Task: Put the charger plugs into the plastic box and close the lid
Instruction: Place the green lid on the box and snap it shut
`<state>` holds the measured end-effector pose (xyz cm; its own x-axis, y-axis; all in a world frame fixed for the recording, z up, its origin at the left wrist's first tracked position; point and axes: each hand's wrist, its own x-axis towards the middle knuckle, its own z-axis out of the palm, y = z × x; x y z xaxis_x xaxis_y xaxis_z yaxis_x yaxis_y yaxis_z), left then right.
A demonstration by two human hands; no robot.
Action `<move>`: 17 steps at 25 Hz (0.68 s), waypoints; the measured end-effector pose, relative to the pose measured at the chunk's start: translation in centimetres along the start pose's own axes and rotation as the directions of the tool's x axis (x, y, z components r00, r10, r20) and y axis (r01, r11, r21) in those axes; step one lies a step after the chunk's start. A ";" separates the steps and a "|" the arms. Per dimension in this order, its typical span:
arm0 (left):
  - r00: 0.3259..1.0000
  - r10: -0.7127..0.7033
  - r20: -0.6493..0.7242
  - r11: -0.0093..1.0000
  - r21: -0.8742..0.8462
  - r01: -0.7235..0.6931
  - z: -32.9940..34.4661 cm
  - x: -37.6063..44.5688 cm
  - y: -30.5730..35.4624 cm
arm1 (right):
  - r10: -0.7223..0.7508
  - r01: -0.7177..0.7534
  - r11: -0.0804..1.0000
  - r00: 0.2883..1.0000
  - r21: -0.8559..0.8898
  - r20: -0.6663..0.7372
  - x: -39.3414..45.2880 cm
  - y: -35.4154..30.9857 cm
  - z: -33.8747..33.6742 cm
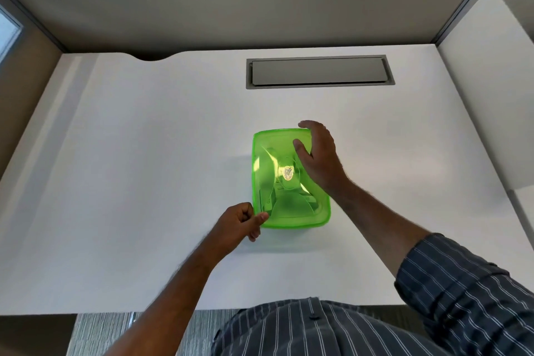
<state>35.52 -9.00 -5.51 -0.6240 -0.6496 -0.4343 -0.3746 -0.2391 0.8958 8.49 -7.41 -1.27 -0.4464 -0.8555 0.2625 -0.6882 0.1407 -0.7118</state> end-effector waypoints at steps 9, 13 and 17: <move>1.000 0.023 0.005 0.999 -0.033 -0.023 -0.1 0.4 -0.8 | 0.511 -0.498 0.859 0.820 -0.118 0.258 -10.6 1.1 -4.7; 1.000 0.016 0.009 1.000 -0.001 -0.016 -0.3 0.6 -0.9 | 0.559 -0.590 0.802 0.685 -0.095 0.467 -12.5 1.3 -5.8; 1.000 0.008 0.021 1.000 0.010 -0.008 -0.4 0.6 -0.9 | 0.547 -0.668 0.744 0.638 0.034 0.542 -13.1 1.5 -5.5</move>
<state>35.76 -9.50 -6.56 -0.6414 -0.6359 -0.4293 -0.3762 -0.2270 0.8983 10.13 6.75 -2.15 -0.3510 -0.7387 -0.5754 -0.1942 0.6586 -0.7270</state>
